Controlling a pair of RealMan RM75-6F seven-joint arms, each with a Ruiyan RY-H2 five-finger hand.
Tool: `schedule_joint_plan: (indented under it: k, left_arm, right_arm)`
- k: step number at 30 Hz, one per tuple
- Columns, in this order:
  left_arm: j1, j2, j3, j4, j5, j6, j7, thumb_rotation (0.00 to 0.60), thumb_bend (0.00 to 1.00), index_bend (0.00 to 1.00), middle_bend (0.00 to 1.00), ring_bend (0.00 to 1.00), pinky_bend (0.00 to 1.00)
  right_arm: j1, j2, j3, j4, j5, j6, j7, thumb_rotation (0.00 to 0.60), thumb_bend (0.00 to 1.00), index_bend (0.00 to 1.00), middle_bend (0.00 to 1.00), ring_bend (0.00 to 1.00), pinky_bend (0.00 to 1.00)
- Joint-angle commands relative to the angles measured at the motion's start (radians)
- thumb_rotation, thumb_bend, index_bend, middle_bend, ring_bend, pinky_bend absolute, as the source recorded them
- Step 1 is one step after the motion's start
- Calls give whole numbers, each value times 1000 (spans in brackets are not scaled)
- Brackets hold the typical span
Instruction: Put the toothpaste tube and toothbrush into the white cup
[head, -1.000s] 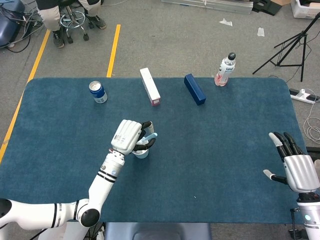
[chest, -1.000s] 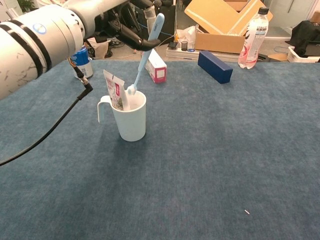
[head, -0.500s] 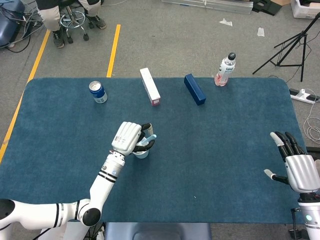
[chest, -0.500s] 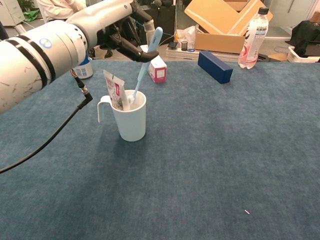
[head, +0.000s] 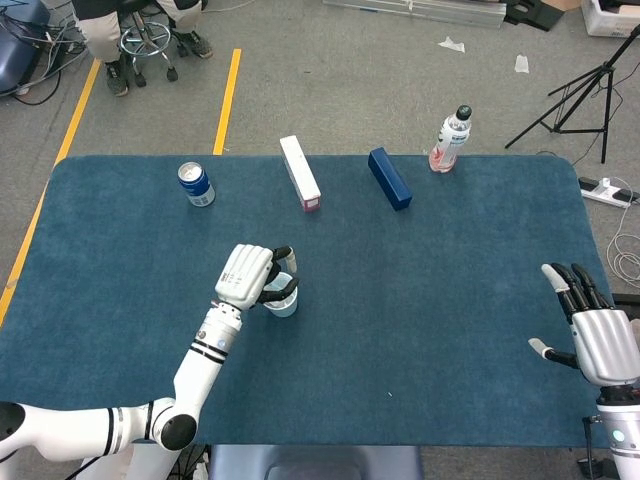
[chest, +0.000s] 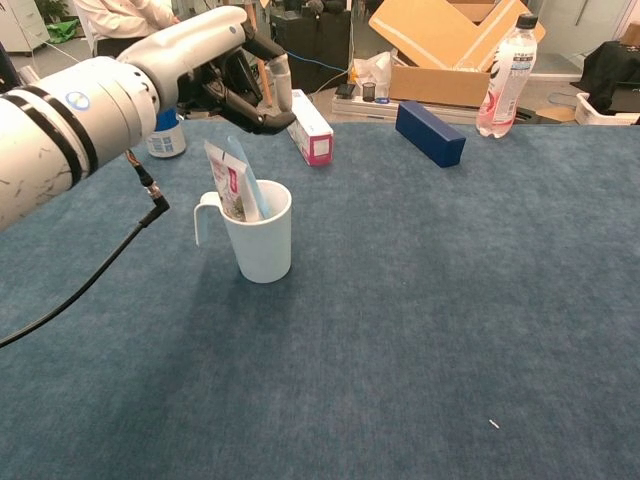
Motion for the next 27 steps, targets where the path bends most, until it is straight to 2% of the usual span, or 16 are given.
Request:
schedule_joint_plan:
  k: [1, 10, 15, 20, 27]
  left_arm:
    - [4, 3, 2, -1, -1, -1, -2, 600, 316, 609, 1000, 1000, 944]
    - [16, 14, 4, -6, 1, 5, -5, 600, 316, 609, 1000, 1000, 944]
    - [32, 33, 18, -52, 1, 28, 33, 600, 316, 606, 1000, 1000, 944]
    - [52, 56, 38, -135, -18, 96, 154, 600, 315, 573, 1000, 1000, 943]
    - [81, 135, 47, -328, -143, 208, 391, 600, 250, 423, 1000, 970, 916]
  right_arm:
    - [0, 0, 0, 0, 0, 0, 0, 600, 0, 23, 112, 33, 346]
    - [1, -1, 0, 0, 0, -1, -2, 600, 0, 23, 112, 33, 346]
    - [0, -1, 0, 0, 0, -1, -3, 600, 0, 23, 112, 33, 346]
    - [0, -2, -1, -1, -2, -1, -5, 600, 0, 23, 112, 33, 346]
    - [1, -5, -4, 0, -5, -3, -13, 600, 0, 23, 112, 33, 346]
